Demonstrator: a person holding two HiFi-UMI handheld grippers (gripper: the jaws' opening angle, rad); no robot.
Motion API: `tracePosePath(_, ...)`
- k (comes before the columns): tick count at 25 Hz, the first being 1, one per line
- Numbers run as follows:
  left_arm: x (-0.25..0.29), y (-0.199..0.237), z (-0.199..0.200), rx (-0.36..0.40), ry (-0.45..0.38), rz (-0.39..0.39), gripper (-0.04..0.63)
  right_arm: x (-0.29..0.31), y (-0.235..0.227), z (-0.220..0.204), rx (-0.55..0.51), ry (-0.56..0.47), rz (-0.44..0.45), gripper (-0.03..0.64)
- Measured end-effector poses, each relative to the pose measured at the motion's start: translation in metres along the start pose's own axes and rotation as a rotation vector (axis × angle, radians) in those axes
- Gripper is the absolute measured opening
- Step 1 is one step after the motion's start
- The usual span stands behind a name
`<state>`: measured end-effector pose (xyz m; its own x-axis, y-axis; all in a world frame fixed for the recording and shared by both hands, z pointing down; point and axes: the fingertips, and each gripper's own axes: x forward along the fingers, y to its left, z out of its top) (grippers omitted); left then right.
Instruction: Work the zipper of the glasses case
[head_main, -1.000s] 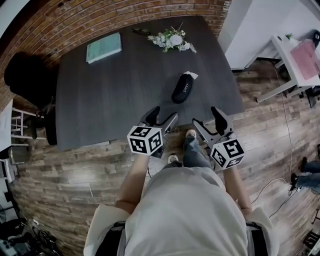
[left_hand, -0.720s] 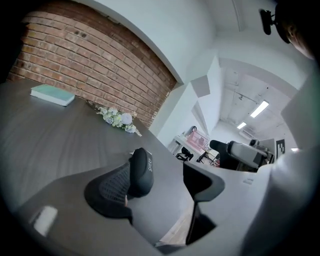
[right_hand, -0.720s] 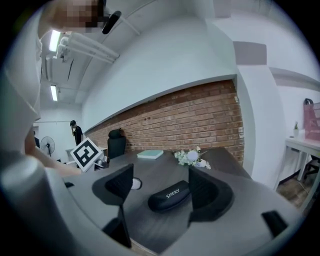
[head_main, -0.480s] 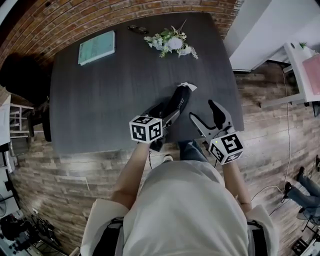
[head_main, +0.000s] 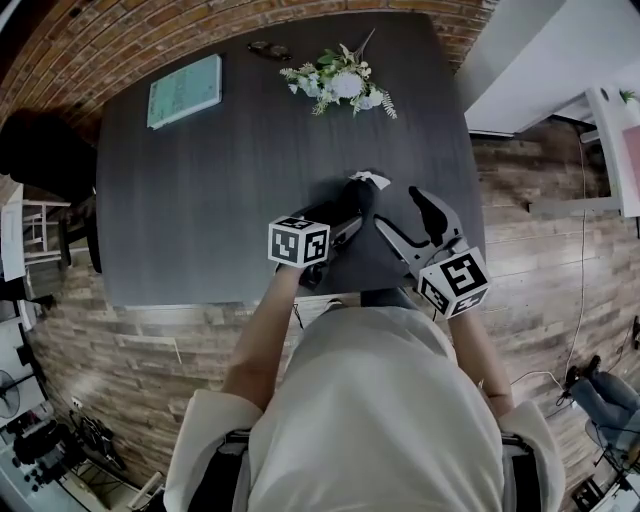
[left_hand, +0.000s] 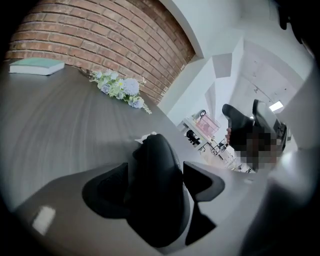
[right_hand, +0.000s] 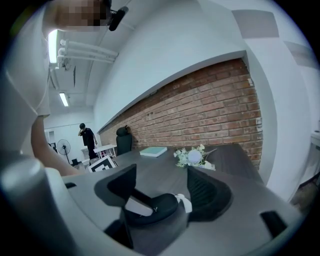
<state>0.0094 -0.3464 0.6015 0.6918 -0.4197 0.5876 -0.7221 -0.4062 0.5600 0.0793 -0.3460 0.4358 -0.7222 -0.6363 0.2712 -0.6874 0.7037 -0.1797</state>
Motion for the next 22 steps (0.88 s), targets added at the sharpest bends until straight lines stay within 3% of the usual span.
tracePosePath(10, 0.029, -0.027, -0.015, 0.035, 0.073, -0.033, 0.333, 0.014, -0.015, 0.0, 0.003, 0.013, 0.028, 0.304)
tracePosePath(13, 0.033, -0.035, -0.021, 0.044, 0.093, -0.039, 0.285, 0.013, -0.015, 0.0, 0.004, 0.012, 0.021, 0.304)
tracePosePath(22, 0.017, -0.041, -0.021, 0.081, 0.069, -0.054, 0.264, 0.004, -0.012, -0.007, 0.002, 0.015, -0.026, 0.298)
